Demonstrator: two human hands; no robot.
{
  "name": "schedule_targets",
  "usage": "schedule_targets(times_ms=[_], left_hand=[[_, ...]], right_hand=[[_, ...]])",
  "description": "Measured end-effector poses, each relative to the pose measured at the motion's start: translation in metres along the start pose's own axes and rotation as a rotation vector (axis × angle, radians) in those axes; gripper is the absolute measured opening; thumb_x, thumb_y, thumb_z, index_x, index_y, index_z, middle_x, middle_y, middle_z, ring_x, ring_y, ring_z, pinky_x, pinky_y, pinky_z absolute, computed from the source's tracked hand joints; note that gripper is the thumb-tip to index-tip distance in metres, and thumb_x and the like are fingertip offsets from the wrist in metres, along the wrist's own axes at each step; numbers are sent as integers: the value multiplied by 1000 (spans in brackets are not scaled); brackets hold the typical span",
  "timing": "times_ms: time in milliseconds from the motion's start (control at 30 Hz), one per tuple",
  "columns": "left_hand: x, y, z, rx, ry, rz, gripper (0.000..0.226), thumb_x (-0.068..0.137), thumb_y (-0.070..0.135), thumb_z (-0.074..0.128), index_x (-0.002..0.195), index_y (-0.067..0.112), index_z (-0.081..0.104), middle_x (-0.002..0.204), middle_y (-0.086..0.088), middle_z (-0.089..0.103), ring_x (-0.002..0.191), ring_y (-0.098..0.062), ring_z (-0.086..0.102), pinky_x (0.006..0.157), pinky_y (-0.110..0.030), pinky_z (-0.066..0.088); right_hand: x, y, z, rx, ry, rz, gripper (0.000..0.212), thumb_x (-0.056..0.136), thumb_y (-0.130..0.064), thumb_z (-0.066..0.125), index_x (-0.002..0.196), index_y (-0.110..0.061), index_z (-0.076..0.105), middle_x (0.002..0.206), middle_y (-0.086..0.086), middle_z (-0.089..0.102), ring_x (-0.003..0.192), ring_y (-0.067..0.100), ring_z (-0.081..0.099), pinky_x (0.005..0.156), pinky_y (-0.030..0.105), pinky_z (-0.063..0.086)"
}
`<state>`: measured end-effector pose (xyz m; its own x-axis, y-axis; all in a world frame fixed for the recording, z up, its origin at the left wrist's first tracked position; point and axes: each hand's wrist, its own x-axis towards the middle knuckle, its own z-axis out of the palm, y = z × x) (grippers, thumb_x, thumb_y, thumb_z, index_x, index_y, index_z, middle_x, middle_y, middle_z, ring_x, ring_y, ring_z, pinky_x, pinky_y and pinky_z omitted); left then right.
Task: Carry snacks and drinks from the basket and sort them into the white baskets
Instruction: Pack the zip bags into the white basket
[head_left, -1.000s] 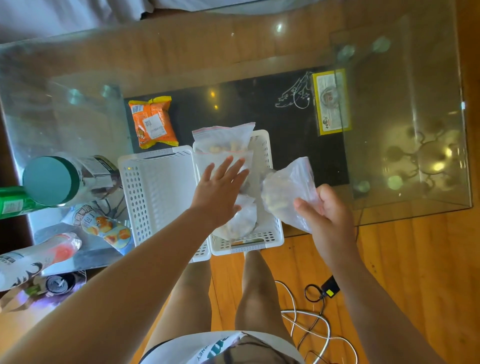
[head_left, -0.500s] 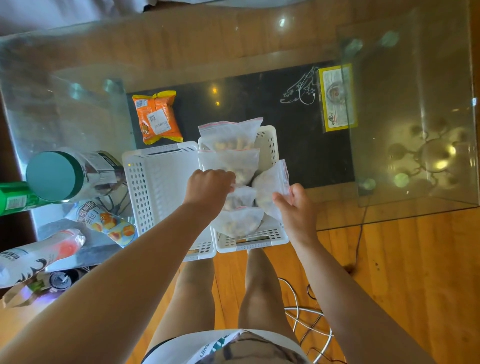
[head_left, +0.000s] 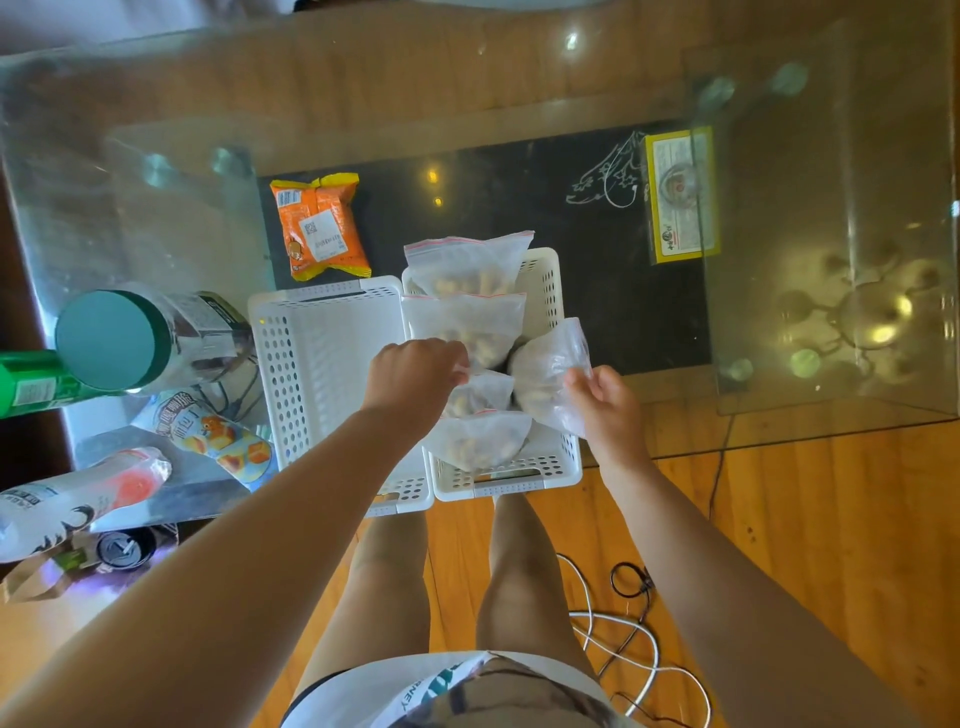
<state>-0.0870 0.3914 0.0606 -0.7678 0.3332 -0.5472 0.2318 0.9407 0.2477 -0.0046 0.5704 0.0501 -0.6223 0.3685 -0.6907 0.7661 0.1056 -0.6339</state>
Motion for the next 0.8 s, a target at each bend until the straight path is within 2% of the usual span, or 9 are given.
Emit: schedule_targets(times_ms=[100,233,333,433,533,633,700,800], left_hand=[[-5,-6,-2,-95,-2,-73,22,94,31,50,110,28,66,114,1,68,100,-24,62,77,-29,41],[-18,-25,-4,-219,30,-187,22,93,30,53,108,27,68,113,3,70,101,-22,63,77,-31,48],[-31,-41,-3,-360,106,-284,19,92,25,56,105,23,70,109,2,71,96,-20,65,73,-29,48],[-46,-59,-1,-540,189,-401,18,90,20,58,104,19,70,104,-1,72,87,-16,64,74,-27,48],[-64,-79,4,-698,296,-584,17,89,18,59,102,19,71,96,-2,72,80,-10,58,71,-22,41],[-83,-98,9,-870,375,-773,19,89,14,58,102,16,71,96,-6,72,80,-12,59,73,-23,41],[-96,-110,14,-1012,417,-884,21,88,9,56,101,18,70,93,-6,71,86,-19,63,79,-27,45],[-114,-128,25,-1112,491,-994,23,87,8,54,96,25,65,92,-3,68,95,-26,65,88,-36,48]], right_hand=[[1,2,-4,1,52,33,29,91,-28,55,74,-5,51,65,5,51,64,15,47,58,26,37],[2,0,-1,-33,112,14,26,90,-25,56,77,-3,55,69,10,55,69,21,51,63,30,39],[4,-7,1,-76,167,3,19,88,-20,59,93,-2,60,87,10,63,82,21,58,71,32,45],[3,-21,-1,-62,192,-12,21,85,-6,60,105,-11,57,103,2,60,95,15,57,80,27,46],[-1,-46,7,-137,187,-150,30,83,-1,57,104,-22,54,107,-4,57,96,9,55,77,16,43],[-8,-82,32,-223,182,-374,32,82,1,59,108,-17,57,108,-4,57,100,8,54,84,17,43],[-14,-107,58,-242,110,-506,31,81,2,58,106,-16,59,106,-5,57,99,7,54,87,13,42],[-16,-138,110,-244,-43,-597,26,82,1,57,100,-17,60,104,-6,58,95,5,54,78,2,39]])
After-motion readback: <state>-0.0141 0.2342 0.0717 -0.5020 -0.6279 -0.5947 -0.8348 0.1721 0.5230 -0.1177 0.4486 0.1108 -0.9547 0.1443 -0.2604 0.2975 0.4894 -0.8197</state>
